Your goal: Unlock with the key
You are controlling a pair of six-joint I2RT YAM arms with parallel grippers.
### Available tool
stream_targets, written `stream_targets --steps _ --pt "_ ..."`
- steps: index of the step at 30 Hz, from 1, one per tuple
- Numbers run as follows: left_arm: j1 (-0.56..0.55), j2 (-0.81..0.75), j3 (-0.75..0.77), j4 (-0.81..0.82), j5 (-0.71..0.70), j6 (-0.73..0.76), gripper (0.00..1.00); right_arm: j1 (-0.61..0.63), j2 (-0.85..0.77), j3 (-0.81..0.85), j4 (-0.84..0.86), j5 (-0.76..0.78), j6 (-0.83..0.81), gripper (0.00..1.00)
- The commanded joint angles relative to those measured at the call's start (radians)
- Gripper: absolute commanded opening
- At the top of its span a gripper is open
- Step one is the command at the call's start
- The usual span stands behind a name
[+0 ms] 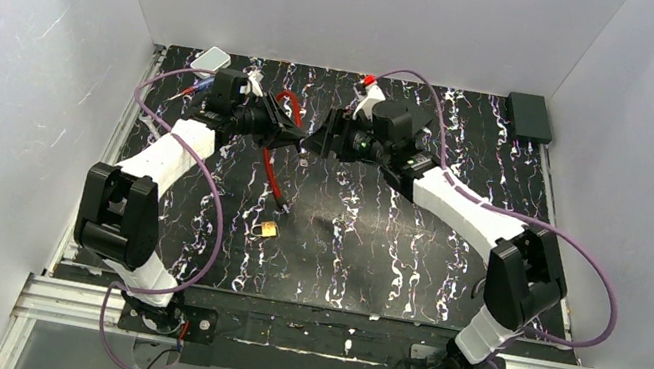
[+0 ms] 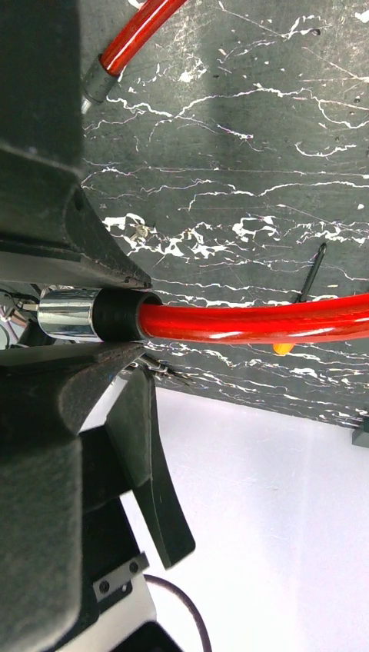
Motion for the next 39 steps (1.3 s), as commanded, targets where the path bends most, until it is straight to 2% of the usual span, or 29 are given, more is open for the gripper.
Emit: stream_targets --steps 1,7,17,24,29,31,33,36,39 --pt "0.003 -0.01 0.02 -0.029 0.018 0.012 0.0 0.014 0.036 0.062 -0.094 -0.02 -0.079 0.8" --pt "0.003 -0.009 0.022 -0.029 0.018 0.011 0.0 0.037 0.074 0.107 -0.126 -0.018 -0.085 0.77" --pt "0.005 -0.006 0.022 -0.033 0.014 0.014 0.0 0.057 0.134 0.158 -0.073 -0.009 -0.051 0.74" --pt "0.007 -0.006 0.026 -0.036 0.015 0.017 0.0 0.062 0.166 0.19 -0.084 -0.002 -0.055 0.47" --pt "0.011 -0.004 0.038 -0.048 0.023 0.033 0.0 0.058 0.158 0.179 -0.09 0.04 -0.05 0.2" --pt "0.011 -0.008 0.041 -0.055 0.023 0.042 0.08 0.052 0.146 0.166 -0.091 0.068 -0.049 0.1" --pt "0.011 -0.014 0.041 -0.049 0.027 0.056 0.23 0.039 0.133 0.143 -0.091 0.092 -0.041 0.03" --pt "0.011 -0.025 0.041 -0.048 0.023 0.07 0.53 0.01 0.094 0.077 -0.086 0.128 -0.012 0.01" --pt "0.011 -0.028 0.044 -0.061 0.011 0.079 0.7 -0.035 0.055 0.001 -0.063 0.139 0.029 0.01"
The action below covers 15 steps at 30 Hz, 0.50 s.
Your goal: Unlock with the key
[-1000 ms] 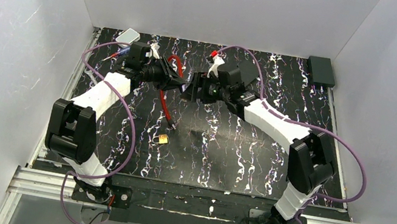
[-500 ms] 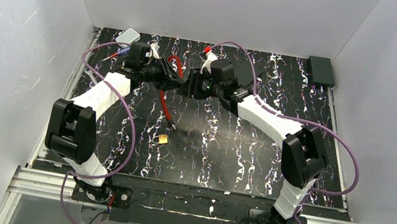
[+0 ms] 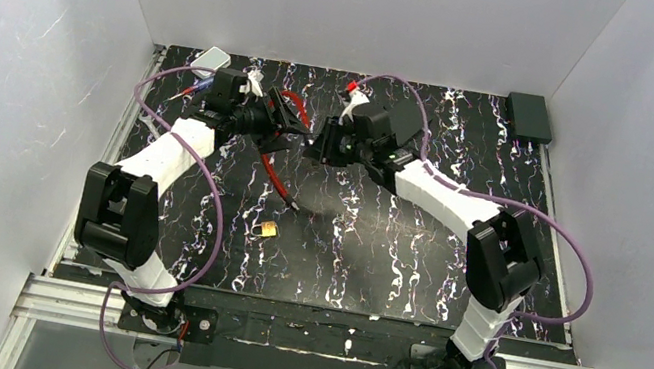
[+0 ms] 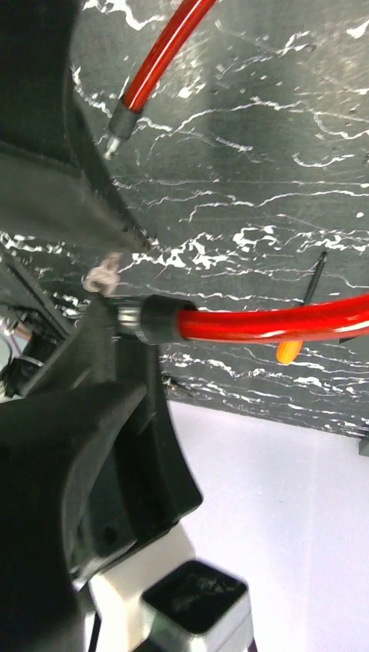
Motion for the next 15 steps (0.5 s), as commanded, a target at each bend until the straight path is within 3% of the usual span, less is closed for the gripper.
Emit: stream_targets --steps 1,5,9,15 --pt "0.006 -0.033 0.036 -0.042 0.005 0.038 0.74 -0.091 -0.107 -0.127 0.059 0.07 0.072 0.01" --pt "0.007 -0.035 0.036 -0.054 -0.017 0.042 0.8 -0.164 -0.138 -0.245 0.171 0.002 0.119 0.01" --pt "0.01 -0.043 0.037 -0.066 -0.044 0.044 0.94 -0.208 -0.126 -0.334 0.282 -0.068 0.164 0.01" --pt "0.015 -0.063 0.028 -0.054 -0.053 0.055 0.95 -0.21 -0.054 -0.391 0.471 -0.124 0.276 0.01"
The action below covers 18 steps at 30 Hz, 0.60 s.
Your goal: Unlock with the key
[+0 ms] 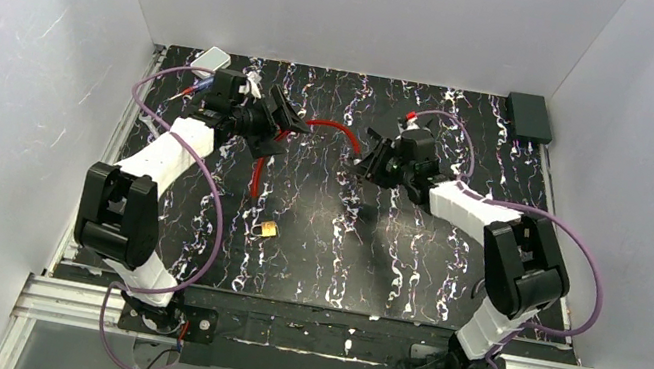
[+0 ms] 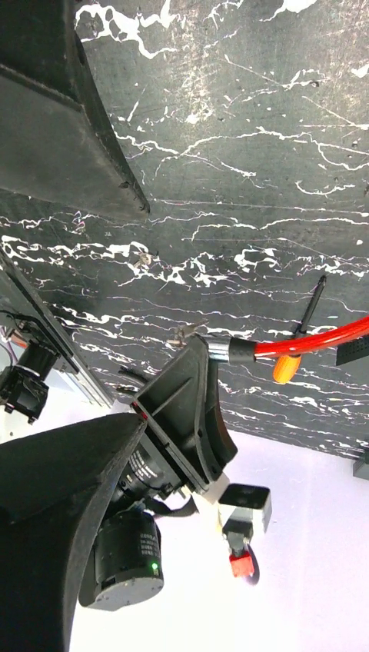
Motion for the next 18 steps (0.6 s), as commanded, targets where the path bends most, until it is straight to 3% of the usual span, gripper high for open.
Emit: stream_targets --steps 1,14,18 --pt "0.012 -0.067 0.022 -0.008 -0.017 0.027 0.95 0.015 0.054 -0.026 0.312 -0.093 0.136 0.01" --pt "0.02 -0.102 0.008 0.017 -0.047 0.028 0.91 0.137 0.292 0.145 0.508 0.077 0.415 0.01" --pt "0.034 -0.114 0.034 -0.026 -0.061 0.054 0.89 0.173 0.395 0.298 0.457 0.078 0.375 0.01"
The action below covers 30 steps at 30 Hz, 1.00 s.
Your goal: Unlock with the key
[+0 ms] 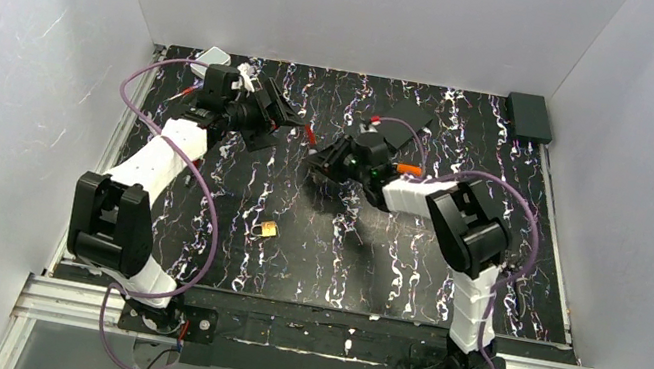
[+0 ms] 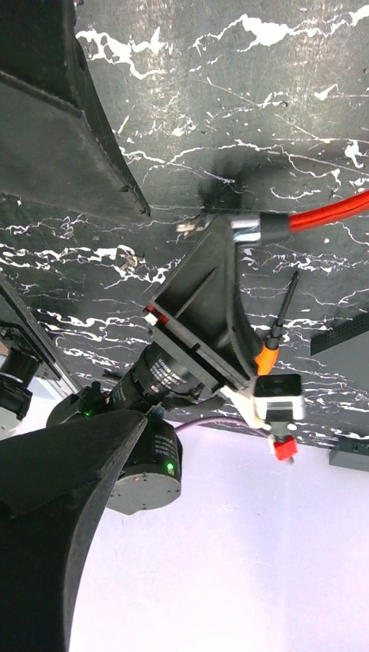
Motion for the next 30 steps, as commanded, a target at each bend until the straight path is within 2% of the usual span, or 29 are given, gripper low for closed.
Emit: stream_targets --steps 1,3,7,10,12,14,18,24,27,30 --pt "0.021 -0.066 0.024 -0.022 -0.025 0.035 0.89 0.032 0.075 0.18 0.092 0.035 0.015 0.01" --pt "0.026 -0.076 0.007 -0.003 -0.034 0.027 0.89 0.031 0.105 0.206 0.1 0.001 0.015 0.03" --pt "0.03 -0.071 0.015 -0.021 -0.043 0.033 0.88 0.029 0.11 0.221 0.086 -0.041 -0.065 0.41" --pt "0.037 -0.07 0.013 -0.023 -0.046 0.032 0.88 0.024 0.091 0.223 0.06 -0.105 -0.175 0.61" --pt "0.039 -0.071 0.014 -0.024 -0.047 0.03 0.88 0.017 0.077 0.246 -0.01 -0.144 -0.283 0.76" --pt "0.04 -0.071 0.014 -0.026 -0.048 0.03 0.88 0.012 0.065 0.281 -0.114 -0.173 -0.397 0.85" --pt "0.041 -0.071 0.017 -0.034 -0.06 0.037 0.87 0.008 0.017 0.335 -0.336 -0.205 -0.664 0.91" --pt "0.059 -0.072 0.043 -0.074 -0.094 0.075 0.87 0.051 -0.049 0.345 -0.581 -0.221 -1.038 0.88" --pt "0.079 -0.08 0.044 -0.087 -0.115 0.082 0.87 0.123 -0.092 0.288 -0.633 -0.199 -1.278 0.88" --pt "0.097 -0.079 0.053 -0.112 -0.135 0.091 0.87 0.169 -0.126 0.211 -0.621 -0.269 -1.416 0.9"
